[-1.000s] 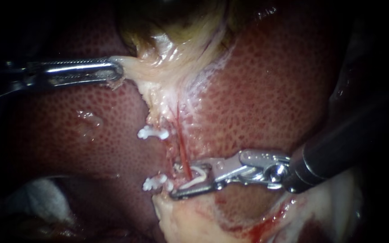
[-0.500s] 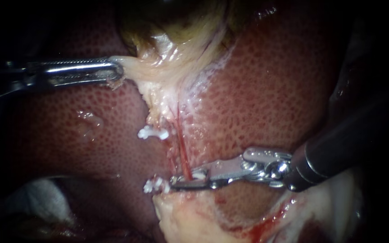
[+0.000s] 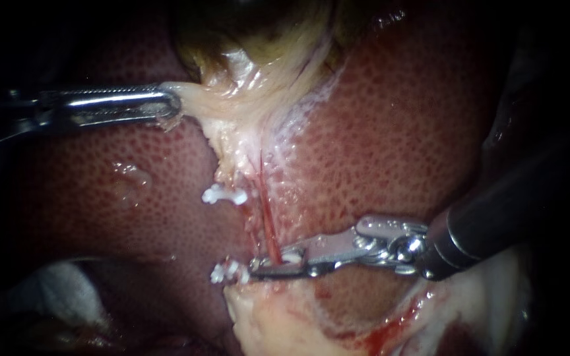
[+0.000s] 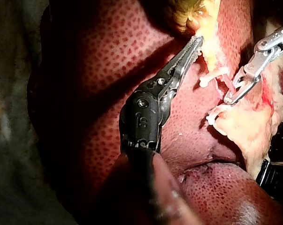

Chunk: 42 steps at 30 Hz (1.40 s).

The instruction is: Clipping first clip right tube

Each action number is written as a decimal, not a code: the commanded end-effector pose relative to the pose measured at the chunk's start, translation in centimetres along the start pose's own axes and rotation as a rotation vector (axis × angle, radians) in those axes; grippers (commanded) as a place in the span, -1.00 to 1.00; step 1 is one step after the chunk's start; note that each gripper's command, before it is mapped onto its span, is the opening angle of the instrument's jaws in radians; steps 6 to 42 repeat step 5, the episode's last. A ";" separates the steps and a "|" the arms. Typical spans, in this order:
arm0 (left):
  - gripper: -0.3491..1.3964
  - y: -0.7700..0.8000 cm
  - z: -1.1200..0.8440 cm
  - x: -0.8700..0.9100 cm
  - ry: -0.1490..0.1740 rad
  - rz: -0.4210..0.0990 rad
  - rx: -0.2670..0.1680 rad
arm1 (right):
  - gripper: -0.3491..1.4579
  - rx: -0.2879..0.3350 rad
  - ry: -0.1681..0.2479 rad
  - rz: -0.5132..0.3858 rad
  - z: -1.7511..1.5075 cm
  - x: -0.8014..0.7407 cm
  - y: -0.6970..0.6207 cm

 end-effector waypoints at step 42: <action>-1.00 0.00 0.00 0.00 0.000 0.000 0.000 | -1.00 0.000 0.001 0.008 0.00 0.00 0.00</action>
